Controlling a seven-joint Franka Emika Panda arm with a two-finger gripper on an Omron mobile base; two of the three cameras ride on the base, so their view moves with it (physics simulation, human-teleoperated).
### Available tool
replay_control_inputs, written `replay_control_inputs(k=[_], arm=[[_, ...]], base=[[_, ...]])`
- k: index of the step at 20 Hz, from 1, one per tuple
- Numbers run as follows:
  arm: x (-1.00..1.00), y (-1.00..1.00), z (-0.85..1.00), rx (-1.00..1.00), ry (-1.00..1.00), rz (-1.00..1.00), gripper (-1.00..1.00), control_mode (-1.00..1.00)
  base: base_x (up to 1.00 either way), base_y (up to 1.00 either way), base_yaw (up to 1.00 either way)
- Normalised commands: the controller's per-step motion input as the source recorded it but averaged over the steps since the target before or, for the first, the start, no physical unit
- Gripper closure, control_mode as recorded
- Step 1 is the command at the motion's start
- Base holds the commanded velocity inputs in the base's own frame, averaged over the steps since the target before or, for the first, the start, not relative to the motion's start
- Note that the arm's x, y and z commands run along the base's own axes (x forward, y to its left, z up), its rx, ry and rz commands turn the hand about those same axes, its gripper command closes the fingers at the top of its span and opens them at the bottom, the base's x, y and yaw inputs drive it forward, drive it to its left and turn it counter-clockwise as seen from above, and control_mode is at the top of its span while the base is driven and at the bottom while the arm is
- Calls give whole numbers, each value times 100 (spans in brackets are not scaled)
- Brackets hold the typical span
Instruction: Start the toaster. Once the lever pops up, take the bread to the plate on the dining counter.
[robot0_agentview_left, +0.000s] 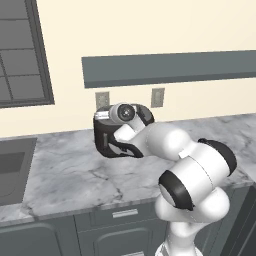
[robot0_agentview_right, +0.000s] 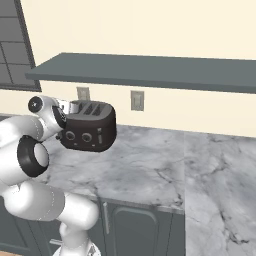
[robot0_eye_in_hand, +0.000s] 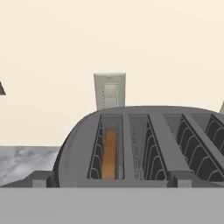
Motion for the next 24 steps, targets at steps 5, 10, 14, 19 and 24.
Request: replay_control_inputs(k=[5,10,14,19,24], arm=[[0,0,0,0,0,0,-100,-100],[0,0,0,0,0,0,-100,-100],[0,0,0,0,0,0,-100,-100],[0,0,0,0,0,0,-100,-100],[0,0,0,0,0,0,-100,-100]], base=[[0,0,0],[0,0,0],[0,0,0],[0,0,0],[0,0,0]])
